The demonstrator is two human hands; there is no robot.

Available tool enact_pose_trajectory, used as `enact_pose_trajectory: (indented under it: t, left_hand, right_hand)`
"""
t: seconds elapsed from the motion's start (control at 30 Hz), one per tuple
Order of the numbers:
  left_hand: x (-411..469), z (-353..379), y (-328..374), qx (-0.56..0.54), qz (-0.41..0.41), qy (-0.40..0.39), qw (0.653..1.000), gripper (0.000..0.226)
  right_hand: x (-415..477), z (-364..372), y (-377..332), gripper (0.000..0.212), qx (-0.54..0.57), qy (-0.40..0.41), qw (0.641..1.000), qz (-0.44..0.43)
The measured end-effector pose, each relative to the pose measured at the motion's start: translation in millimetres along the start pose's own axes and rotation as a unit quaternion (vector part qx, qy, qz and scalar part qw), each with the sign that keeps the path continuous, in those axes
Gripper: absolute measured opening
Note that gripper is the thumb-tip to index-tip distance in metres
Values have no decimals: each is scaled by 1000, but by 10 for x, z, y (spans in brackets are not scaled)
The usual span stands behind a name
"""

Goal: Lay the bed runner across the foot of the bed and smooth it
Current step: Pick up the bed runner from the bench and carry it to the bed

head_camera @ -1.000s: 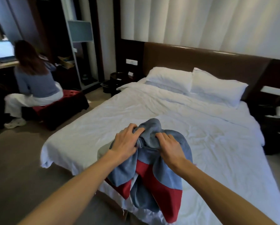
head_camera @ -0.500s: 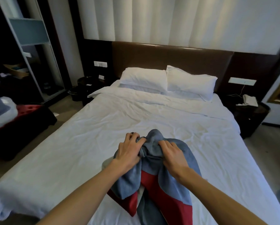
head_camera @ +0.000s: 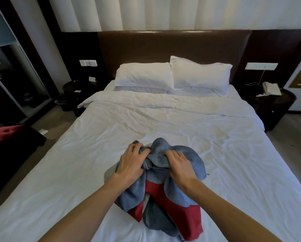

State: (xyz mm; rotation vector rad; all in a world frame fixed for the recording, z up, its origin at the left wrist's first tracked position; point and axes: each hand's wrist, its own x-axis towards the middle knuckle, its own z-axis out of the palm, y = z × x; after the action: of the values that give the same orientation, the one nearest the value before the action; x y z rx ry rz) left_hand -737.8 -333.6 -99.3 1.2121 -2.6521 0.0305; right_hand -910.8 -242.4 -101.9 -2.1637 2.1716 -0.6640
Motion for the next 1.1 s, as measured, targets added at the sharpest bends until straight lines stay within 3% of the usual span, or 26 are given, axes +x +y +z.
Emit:
enact_pose_trajectory:
  t: [0.5, 0.73, 0.9, 1.1]
  left_hand:
    - [311, 1380, -687, -29, 24, -114, 993, 56]
    - [299, 2220, -891, 15, 1, -247, 969, 76]
    - [270, 2687, -808, 12, 35, -240, 970, 87]
    - [390, 3218, -758, 4, 28, -241, 970, 78]
  right_hand:
    - [403, 1300, 388, 28, 7, -50, 998, 48]
    - [353, 2077, 728, 45, -38, -173, 978, 110]
    - [264, 2509, 869, 69, -90, -249, 955, 136]
    - [282, 2946, 1157, 75, -73, -287, 945, 141]
